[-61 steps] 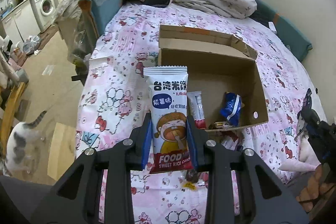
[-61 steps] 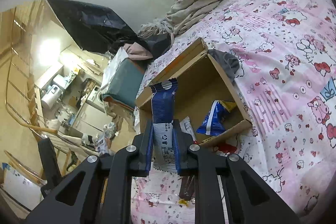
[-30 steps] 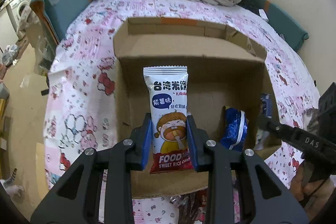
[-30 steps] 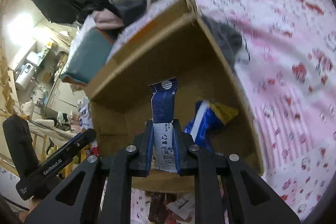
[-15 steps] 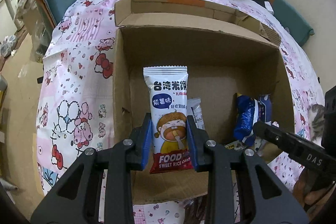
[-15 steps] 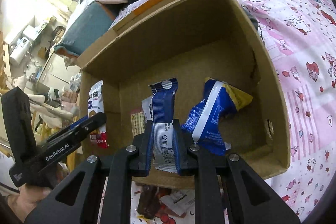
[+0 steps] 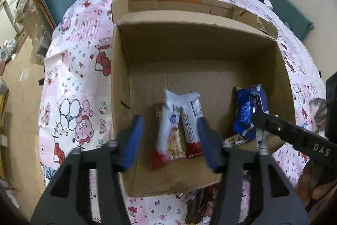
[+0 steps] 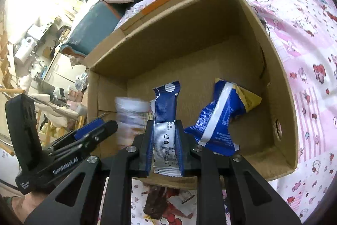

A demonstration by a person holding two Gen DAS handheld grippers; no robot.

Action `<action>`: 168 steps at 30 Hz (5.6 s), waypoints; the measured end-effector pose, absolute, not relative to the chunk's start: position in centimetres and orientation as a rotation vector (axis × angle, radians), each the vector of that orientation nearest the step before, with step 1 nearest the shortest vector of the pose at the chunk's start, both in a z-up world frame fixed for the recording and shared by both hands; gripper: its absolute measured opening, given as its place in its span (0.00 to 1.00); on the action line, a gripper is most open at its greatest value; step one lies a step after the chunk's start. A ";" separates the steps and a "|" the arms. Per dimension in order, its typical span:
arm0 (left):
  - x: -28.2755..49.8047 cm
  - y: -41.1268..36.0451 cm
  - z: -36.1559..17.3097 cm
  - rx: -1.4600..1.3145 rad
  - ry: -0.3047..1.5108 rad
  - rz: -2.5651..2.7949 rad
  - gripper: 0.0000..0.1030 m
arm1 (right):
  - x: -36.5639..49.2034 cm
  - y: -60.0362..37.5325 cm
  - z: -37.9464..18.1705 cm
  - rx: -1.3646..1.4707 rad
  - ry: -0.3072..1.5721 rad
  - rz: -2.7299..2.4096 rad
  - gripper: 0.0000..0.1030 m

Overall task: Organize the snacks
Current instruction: 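Carry both snacks over the box and open both grippers to drop them, then move both grippers back toward the snack pile beside the box, then grasp the dark brown snack bag with the left gripper while the right grasps a small red packet, then carry both snacks over the box and open both grippers to drop them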

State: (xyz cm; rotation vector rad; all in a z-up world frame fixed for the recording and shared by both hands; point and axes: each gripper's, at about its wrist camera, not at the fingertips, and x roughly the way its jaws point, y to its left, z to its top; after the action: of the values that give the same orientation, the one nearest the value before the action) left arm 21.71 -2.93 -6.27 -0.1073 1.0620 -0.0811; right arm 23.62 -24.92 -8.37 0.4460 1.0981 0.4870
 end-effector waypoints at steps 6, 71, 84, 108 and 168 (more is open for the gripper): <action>21.0 -3.6 -5.2 -0.074 1.015 -0.085 0.74 | 23.5 -25.4 -7.6 0.455 1.076 0.475 0.30; 11.9 -5.4 -13.1 -0.135 1.328 -0.147 0.62 | 12.4 -31.4 -9.8 0.608 1.166 0.160 1.00; 11.6 -11.1 -16.4 0.182 1.378 -0.213 0.71 | 12.7 -30.3 -10.4 0.602 1.198 0.189 1.00; 7.9 -5.7 -8.7 -0.176 1.379 -0.367 0.10 | 12.5 -30.5 -9.6 0.652 1.173 0.215 1.00; 9.0 1.0 2.7 -0.168 0.961 -0.060 0.10 | 14.0 -23.7 -5.4 0.529 1.139 0.564 0.14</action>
State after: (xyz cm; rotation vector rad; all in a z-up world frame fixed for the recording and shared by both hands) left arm 8.98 1.03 2.67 -0.1681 0.9609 -0.0598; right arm 14.00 -23.66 -5.38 0.5288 1.1388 0.5641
